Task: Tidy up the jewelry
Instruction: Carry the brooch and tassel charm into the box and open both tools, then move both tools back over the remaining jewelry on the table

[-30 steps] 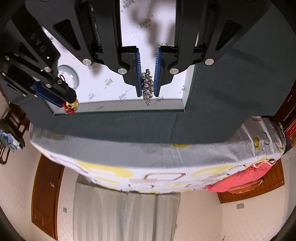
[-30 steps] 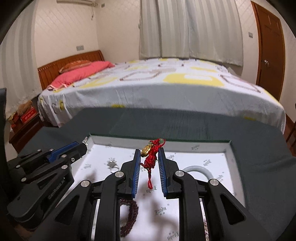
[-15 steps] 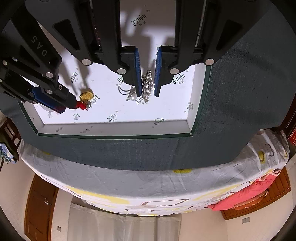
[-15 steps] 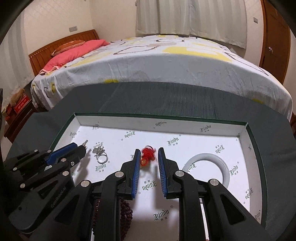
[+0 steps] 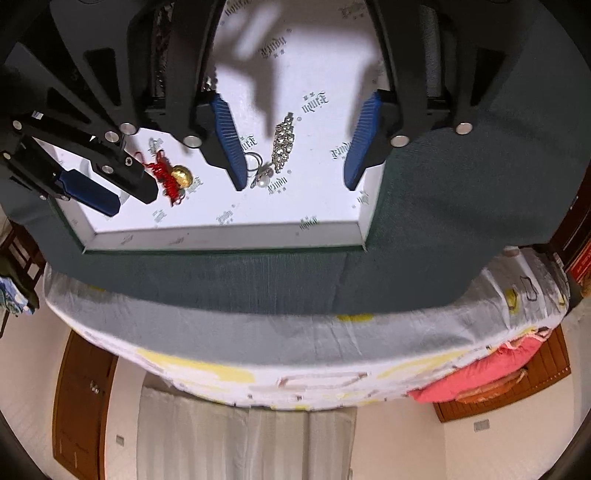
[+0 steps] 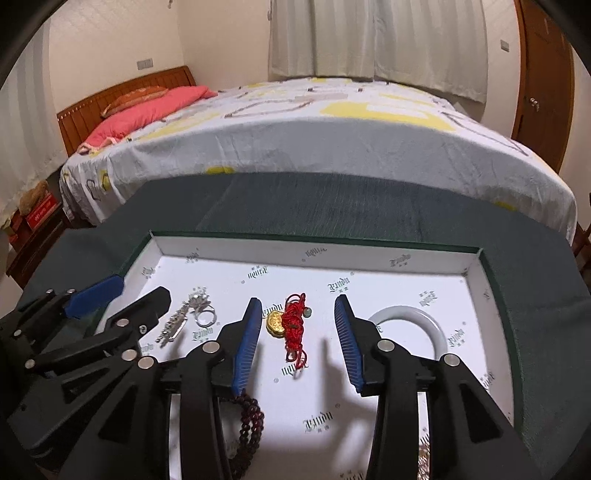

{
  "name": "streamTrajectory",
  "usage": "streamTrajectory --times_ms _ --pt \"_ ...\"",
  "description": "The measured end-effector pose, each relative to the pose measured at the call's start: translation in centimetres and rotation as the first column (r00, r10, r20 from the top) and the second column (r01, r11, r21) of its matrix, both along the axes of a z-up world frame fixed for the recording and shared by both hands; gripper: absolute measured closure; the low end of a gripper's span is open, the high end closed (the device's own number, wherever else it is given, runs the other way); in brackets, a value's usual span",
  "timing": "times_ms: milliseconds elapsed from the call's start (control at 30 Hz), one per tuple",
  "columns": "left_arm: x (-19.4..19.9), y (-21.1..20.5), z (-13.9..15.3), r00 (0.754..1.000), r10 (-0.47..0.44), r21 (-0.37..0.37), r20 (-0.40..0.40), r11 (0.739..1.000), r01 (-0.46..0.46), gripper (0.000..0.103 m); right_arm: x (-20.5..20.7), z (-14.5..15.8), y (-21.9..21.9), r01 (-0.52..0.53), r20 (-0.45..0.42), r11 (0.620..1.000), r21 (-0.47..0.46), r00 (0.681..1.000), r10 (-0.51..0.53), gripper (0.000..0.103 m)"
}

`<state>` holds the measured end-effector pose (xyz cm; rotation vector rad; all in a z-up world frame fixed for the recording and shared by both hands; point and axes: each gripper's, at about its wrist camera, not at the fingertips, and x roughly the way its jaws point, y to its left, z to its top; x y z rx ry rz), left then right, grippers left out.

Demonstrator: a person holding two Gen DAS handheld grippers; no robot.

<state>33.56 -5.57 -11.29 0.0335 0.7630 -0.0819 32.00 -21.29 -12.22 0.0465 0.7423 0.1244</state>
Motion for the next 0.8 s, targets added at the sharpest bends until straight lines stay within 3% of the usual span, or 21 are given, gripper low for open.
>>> streamTrajectory --times_ms 433,500,800 --pt "-7.9 1.1 4.4 0.993 0.028 -0.031 0.119 0.999 -0.024 0.039 -8.1 4.0 -1.3 0.018 0.125 1.0 -0.016 0.992 -0.016 0.055" --pt "-9.3 1.2 4.7 0.99 0.035 -0.02 0.136 0.999 -0.032 0.035 -9.5 4.2 -1.5 0.019 0.136 1.0 -0.023 0.991 -0.015 0.055" --pt "-14.6 2.6 5.0 0.987 0.057 -0.005 0.149 0.998 -0.057 0.034 -15.3 4.0 -3.0 0.037 0.144 0.999 -0.035 0.989 -0.032 0.051"
